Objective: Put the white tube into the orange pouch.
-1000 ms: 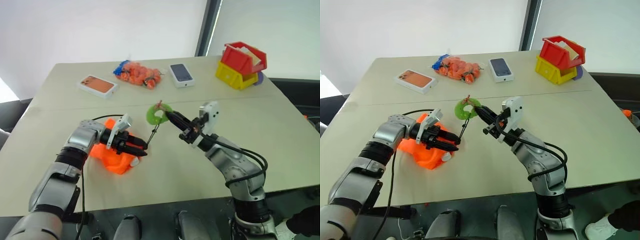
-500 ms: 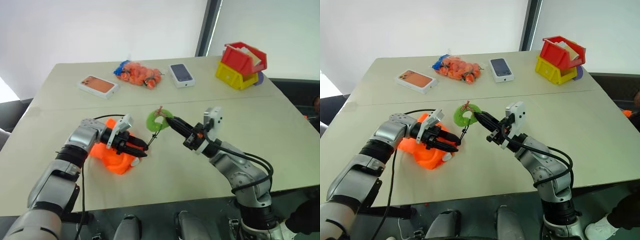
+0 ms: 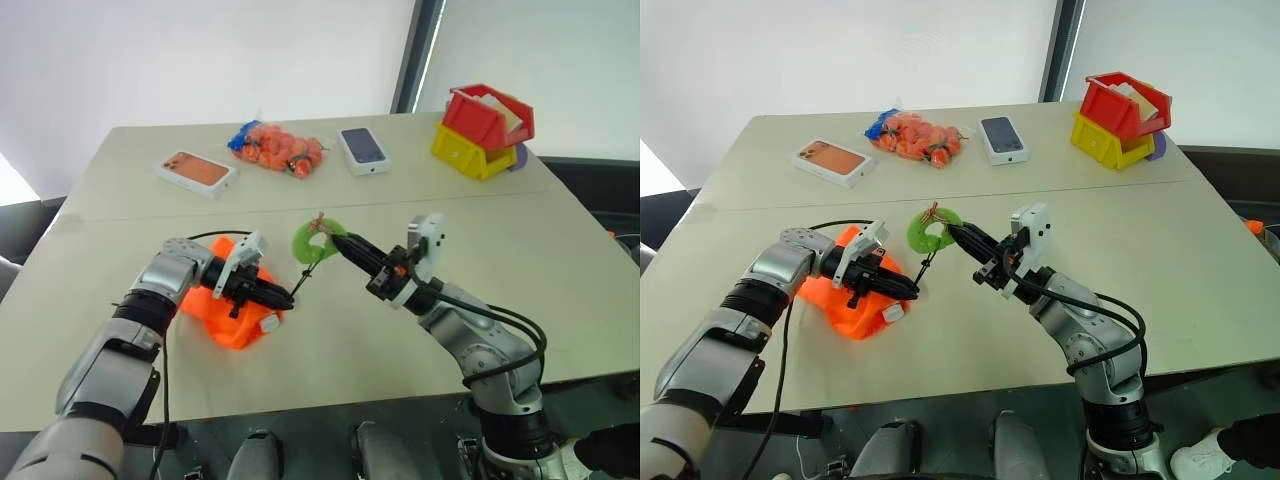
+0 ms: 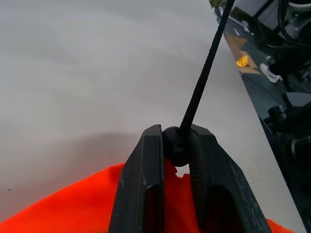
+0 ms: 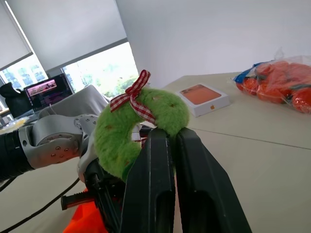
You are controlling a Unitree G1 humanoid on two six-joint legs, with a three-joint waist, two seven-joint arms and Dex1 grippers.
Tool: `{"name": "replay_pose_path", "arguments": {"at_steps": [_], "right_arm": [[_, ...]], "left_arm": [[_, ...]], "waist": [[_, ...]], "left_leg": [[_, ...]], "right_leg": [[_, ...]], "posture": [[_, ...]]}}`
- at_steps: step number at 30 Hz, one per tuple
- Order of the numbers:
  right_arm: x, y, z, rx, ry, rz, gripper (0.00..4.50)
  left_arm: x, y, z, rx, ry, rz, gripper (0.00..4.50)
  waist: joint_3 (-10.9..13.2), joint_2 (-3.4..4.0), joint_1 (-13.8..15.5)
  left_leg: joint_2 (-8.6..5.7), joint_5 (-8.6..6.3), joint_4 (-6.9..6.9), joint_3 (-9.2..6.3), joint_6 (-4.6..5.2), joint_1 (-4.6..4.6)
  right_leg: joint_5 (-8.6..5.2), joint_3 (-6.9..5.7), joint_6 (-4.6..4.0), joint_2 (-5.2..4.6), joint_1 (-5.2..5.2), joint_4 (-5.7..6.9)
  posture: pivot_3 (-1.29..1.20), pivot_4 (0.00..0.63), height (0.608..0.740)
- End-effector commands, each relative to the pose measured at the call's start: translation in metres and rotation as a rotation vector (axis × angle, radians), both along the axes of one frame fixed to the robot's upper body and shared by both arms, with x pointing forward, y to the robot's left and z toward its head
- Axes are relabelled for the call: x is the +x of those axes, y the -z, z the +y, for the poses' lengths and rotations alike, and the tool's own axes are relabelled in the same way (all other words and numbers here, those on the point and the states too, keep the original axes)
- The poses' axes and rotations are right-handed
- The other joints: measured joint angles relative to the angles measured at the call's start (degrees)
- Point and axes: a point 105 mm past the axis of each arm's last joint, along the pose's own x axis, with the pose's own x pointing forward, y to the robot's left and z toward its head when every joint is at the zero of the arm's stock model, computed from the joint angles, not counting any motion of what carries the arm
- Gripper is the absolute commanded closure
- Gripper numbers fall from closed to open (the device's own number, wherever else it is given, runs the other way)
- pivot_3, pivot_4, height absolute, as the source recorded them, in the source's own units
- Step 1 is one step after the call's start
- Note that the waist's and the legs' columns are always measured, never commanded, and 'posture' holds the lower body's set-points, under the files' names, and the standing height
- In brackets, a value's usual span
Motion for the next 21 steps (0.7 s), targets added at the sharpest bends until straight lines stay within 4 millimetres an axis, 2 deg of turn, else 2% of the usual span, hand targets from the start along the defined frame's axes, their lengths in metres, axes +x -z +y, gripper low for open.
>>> {"name": "replay_pose_path", "arguments": {"at_steps": [1,3,7,11,18,21], "right_arm": [[0.002,-0.017,-0.004,0.015,0.042,-0.076,4.5],[0.011,-0.015,-0.009,0.002,0.106,-0.072,4.5],[0.042,0.004,-0.034,-0.117,0.328,-0.037,4.5],[0.063,0.014,-0.059,-0.152,0.504,0.003,4.5],[0.085,0.024,-0.092,-0.213,0.726,0.046,4.5],[0.087,0.031,-0.097,-0.261,0.761,0.054,4.5]], "left_arm": [[0.004,-0.003,0.003,0.021,-0.004,-0.069,4.31],[0.002,-0.002,0.006,0.04,0.01,-0.098,4.31],[-0.004,0.002,0.018,0.097,0.02,-0.149,4.31],[-0.016,0.012,0.033,0.177,0.045,-0.163,4.31],[-0.026,0.028,0.05,0.301,0.086,-0.191,4.31],[-0.026,0.027,0.047,0.273,0.075,-0.192,4.31]], "waist": [[0.0,0.0,0.0],[0.0,0.0,-0.05],[0.0,0.0,-0.21],[0.0,0.02,-0.15],[0.0,0.02,-0.13],[-0.01,0.03,-0.13]], "left_leg": [[0.0,0.0,0.0,0.0,0.0,0.0],[0.0,0.0,0.0,0.0,0.0,0.0],[0.0,0.0,0.0,0.0,0.0,0.01],[0.01,0.0,-0.03,0.01,0.0,0.02],[0.01,0.0,-0.01,0.01,0.0,0.04],[0.01,0.0,-0.01,0.01,0.0,0.04]], "right_leg": [[0.0,0.0,0.0,0.0,0.0,0.0],[0.0,0.0,0.0,0.0,0.0,0.0],[0.01,0.0,-0.01,0.0,-0.01,0.01],[0.01,0.02,-0.01,0.01,-0.03,0.04],[0.01,0.02,-0.02,0.01,-0.01,0.05],[0.01,0.02,-0.02,0.01,0.0,0.05]], "posture": [[0.0,0.15,0.74],[0.0,0.15,0.74],[0.0,0.15,0.74],[0.0,0.15,0.74],[0.0,0.15,0.74],[0.0,0.15,0.74]]}}
